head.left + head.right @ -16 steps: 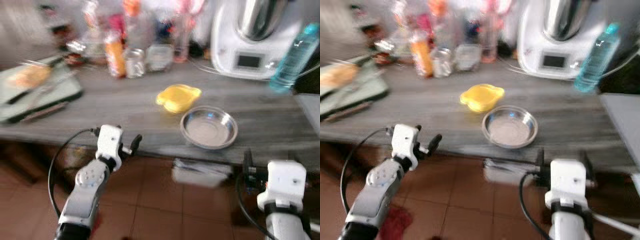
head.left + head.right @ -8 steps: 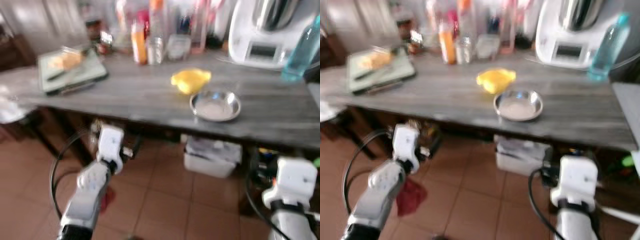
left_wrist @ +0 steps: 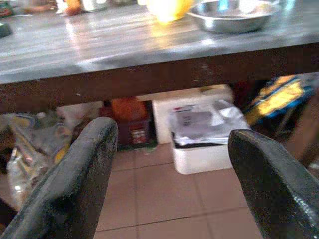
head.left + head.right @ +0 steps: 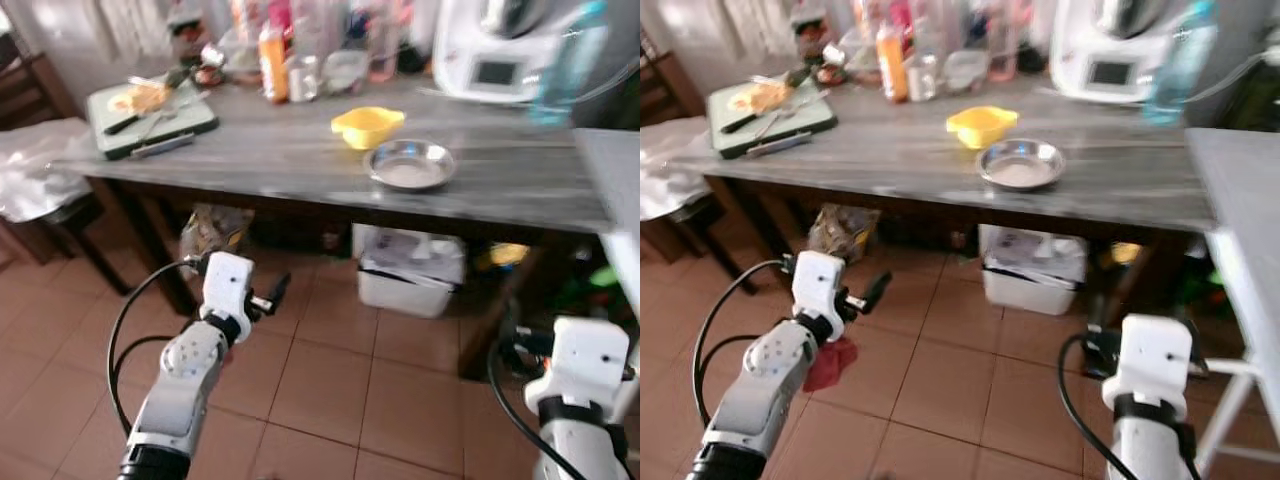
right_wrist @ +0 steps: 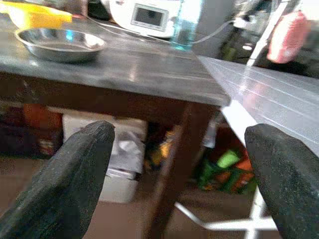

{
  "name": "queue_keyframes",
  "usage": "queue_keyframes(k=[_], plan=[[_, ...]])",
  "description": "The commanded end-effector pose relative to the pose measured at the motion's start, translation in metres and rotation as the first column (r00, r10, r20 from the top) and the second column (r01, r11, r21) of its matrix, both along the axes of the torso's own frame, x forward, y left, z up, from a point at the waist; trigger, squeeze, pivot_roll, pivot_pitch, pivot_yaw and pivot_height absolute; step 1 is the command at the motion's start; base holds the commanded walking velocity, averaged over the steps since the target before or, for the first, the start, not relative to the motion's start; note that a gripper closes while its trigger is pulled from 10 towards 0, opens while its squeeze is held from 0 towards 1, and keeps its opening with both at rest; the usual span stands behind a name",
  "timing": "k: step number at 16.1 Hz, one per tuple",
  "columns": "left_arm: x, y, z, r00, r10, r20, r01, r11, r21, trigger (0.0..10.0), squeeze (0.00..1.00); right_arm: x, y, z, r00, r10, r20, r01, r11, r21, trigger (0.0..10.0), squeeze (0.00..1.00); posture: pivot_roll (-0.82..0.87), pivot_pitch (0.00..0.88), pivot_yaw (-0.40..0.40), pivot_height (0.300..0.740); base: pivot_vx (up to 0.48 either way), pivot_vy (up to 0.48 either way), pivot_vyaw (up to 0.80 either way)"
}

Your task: Setting the table

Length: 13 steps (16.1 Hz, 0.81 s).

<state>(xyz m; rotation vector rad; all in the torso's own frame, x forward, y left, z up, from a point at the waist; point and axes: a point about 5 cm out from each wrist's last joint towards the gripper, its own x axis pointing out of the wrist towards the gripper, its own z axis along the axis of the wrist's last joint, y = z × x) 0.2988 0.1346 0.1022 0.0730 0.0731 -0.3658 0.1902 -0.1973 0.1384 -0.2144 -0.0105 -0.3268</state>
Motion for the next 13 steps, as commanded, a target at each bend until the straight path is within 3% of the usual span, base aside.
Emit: queue_keyframes(k=[1, 6, 13], plan=[[-0.001, 0.011, -0.005, 0.999, 0.043, -0.018, -0.042, 0.999, 0.014, 10.0, 0.0, 0.003, 0.005, 0.0, 1.0, 0.015, 0.001, -0.015, 1.0, 0.017, 10.0, 0.0, 0.02, 0.071, 0.007, 0.74, -0.304, 0.0, 0.0], [-0.019, 0.034, -0.013, 0.99, 0.14, -0.016, -0.14, 0.989, 0.049, 10.0, 0.0, 0.028, 0.017, -0.001, 0.989, 0.146, 0.022, -0.147, 0.985, 0.088, 10.0, 0.0, 0.11, 0.068, -0.05, 0.74, -0.182, 0.0, 0.0], [-0.037, 0.056, -0.021, 0.979, 0.205, -0.021, -0.201, 0.973, 0.109, 10.0, 0.0, 0.034, 0.018, -0.008, 0.984, 0.179, -0.003, -0.179, 0.982, 0.057, 10.0, 0.0, 0.17, 0.066, -0.071, 0.74, 0.0, 0.0, 0.0]])
